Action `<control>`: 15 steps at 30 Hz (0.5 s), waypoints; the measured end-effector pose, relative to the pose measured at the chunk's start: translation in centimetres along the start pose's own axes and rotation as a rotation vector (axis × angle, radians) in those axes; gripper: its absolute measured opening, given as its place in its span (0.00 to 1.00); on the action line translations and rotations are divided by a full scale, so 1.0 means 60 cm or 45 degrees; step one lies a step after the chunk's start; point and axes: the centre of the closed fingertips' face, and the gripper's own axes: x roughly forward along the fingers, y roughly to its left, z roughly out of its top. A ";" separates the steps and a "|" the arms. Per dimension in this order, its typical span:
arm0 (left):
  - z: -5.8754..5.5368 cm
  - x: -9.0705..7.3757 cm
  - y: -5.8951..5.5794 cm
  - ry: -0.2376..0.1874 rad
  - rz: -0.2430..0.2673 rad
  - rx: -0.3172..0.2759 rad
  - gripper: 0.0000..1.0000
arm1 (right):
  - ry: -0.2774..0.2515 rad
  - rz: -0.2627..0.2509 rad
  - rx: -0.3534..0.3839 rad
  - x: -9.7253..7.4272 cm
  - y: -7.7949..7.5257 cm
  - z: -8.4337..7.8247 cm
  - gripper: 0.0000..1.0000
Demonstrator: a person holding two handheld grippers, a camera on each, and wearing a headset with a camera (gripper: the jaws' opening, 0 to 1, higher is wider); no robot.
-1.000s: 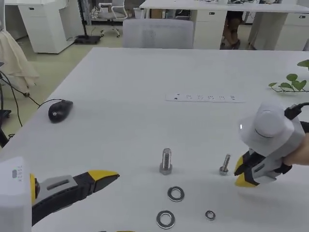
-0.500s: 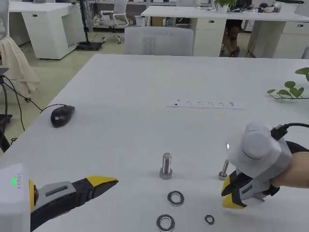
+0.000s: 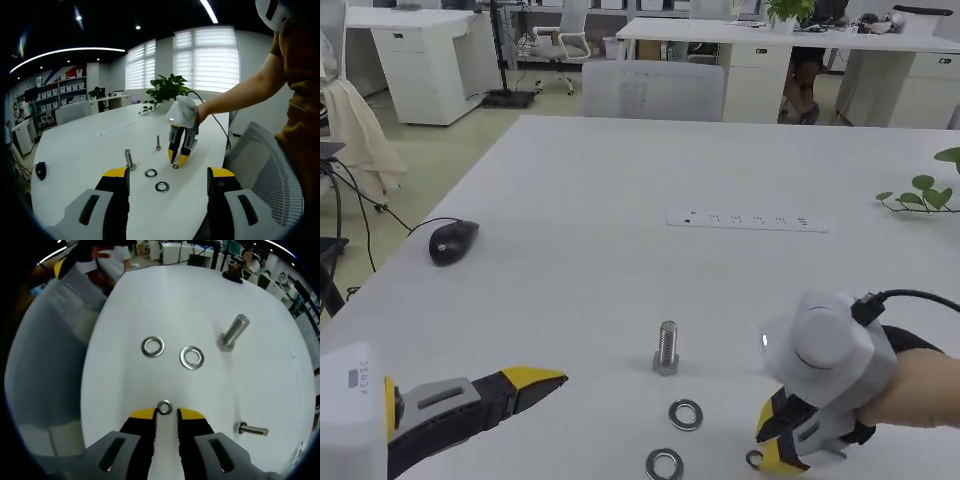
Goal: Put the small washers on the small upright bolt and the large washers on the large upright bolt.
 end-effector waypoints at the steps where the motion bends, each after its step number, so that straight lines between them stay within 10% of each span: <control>1: 0.000 0.000 0.000 -0.001 0.000 0.000 0.62 | 0.006 0.002 0.000 0.002 0.001 -0.001 0.18; 15: -0.004 0.000 0.002 -0.002 0.008 -0.004 0.62 | 0.044 -0.008 -0.076 0.007 0.007 0.002 0.18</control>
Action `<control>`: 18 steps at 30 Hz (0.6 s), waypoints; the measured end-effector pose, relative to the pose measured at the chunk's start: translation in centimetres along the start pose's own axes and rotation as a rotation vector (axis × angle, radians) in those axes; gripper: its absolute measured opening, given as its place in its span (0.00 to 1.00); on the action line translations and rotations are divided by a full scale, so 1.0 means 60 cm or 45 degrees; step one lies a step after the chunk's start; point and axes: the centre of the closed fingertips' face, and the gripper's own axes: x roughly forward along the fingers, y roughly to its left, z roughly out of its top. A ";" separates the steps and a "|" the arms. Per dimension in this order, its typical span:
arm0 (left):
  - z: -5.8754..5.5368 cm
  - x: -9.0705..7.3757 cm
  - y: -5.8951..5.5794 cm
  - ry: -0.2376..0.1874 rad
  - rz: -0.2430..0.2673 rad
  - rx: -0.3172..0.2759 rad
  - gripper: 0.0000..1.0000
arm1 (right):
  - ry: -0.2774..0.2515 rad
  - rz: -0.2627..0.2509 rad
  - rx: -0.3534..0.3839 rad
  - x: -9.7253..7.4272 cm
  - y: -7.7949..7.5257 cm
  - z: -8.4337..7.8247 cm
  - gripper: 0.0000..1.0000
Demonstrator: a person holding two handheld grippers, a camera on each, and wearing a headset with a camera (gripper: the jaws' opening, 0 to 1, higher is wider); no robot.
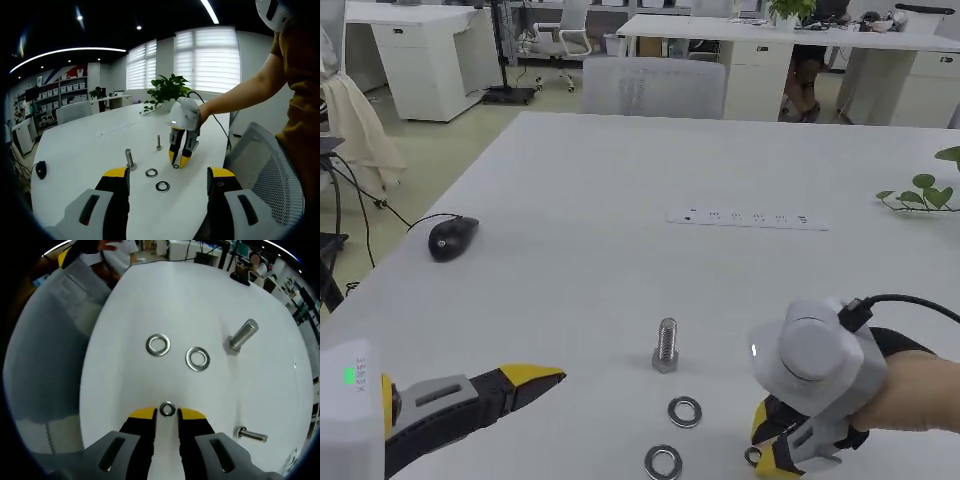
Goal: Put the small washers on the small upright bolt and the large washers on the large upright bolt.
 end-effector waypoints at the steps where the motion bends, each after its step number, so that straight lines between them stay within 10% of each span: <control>1: 0.000 0.000 0.000 0.000 0.000 0.001 0.62 | -0.004 0.003 -0.006 0.001 0.002 0.002 0.18; 18: 0.000 -0.005 0.002 -0.005 0.006 0.001 0.62 | 0.001 0.009 -0.052 0.001 0.004 0.003 0.18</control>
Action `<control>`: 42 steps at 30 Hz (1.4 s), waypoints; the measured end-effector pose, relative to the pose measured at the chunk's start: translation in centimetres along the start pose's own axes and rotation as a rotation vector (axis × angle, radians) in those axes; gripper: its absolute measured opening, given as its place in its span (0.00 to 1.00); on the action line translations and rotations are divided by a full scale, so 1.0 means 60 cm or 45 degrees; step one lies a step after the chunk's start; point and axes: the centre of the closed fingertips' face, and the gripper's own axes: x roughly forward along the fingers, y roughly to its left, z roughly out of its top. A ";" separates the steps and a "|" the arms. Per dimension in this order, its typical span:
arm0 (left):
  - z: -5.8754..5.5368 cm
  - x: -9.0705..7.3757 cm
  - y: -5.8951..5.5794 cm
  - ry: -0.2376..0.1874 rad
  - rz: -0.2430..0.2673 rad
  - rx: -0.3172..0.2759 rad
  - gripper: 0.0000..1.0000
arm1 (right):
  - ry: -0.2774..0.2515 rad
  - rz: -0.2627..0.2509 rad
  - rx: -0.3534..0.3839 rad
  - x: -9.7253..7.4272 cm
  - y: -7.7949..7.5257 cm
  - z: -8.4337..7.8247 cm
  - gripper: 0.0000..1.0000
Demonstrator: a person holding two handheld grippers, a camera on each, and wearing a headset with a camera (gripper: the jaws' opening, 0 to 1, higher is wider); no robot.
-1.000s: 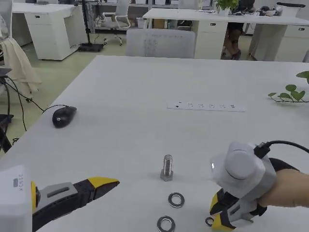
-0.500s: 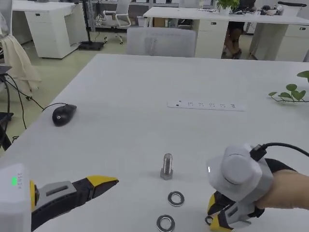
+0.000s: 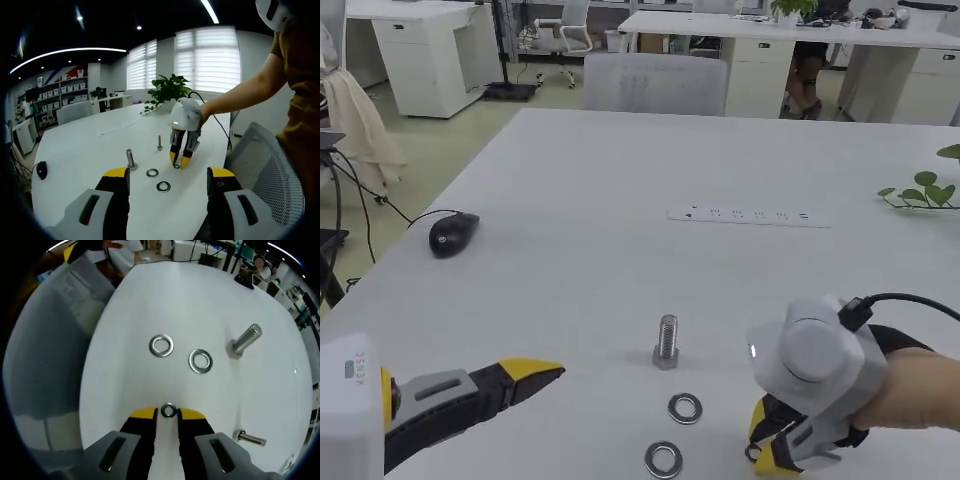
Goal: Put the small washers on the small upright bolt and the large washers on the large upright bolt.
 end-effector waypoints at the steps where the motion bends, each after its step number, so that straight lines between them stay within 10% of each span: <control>1: 0.000 0.000 0.000 0.001 0.002 0.002 0.62 | 0.001 0.000 -0.004 0.000 0.000 0.000 0.18; 42: 0.002 0.001 0.002 0.006 0.003 0.009 0.61 | 0.018 -0.023 0.025 -0.009 -0.014 -0.008 0.12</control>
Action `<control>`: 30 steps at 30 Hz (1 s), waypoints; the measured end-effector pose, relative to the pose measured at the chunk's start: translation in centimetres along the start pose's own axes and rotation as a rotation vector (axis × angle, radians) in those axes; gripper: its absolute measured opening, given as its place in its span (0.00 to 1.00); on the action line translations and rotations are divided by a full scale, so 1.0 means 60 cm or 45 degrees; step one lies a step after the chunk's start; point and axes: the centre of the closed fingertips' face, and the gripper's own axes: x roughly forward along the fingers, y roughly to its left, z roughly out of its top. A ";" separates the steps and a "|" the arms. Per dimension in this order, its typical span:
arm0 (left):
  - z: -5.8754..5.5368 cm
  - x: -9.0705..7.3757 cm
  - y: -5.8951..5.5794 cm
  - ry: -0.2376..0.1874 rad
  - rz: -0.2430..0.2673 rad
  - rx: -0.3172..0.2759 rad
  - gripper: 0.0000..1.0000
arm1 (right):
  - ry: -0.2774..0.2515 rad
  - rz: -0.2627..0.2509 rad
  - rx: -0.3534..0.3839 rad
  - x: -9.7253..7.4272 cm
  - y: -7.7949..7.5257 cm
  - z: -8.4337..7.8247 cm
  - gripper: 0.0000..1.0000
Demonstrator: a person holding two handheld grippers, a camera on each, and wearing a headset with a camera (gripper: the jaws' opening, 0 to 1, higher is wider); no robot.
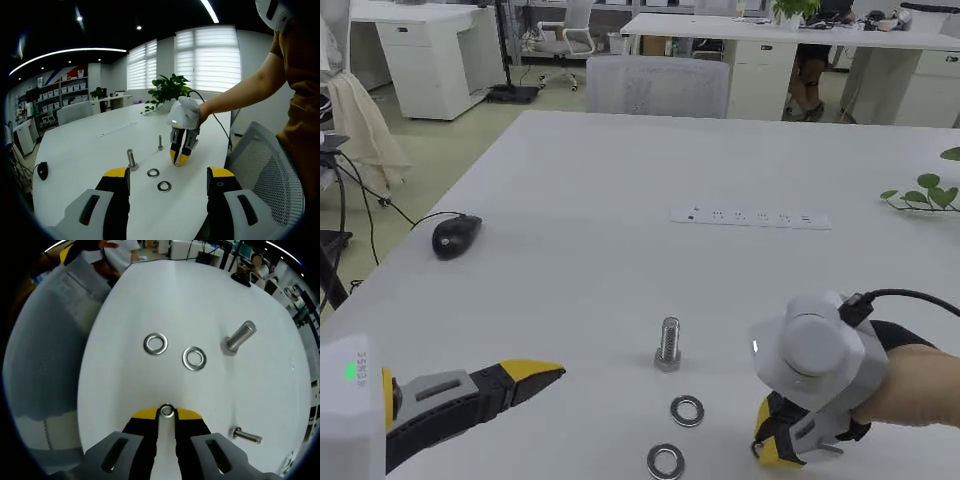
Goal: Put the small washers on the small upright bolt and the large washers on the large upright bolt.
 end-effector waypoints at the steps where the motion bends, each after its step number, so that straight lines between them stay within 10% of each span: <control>1: 0.000 0.000 0.000 0.000 0.000 0.000 0.61 | 0.000 -0.001 0.003 -0.001 0.000 -0.001 0.12; 30: 0.000 0.006 -0.005 0.002 -0.020 0.010 0.61 | -0.014 -0.088 0.077 -0.046 -0.033 -0.029 0.12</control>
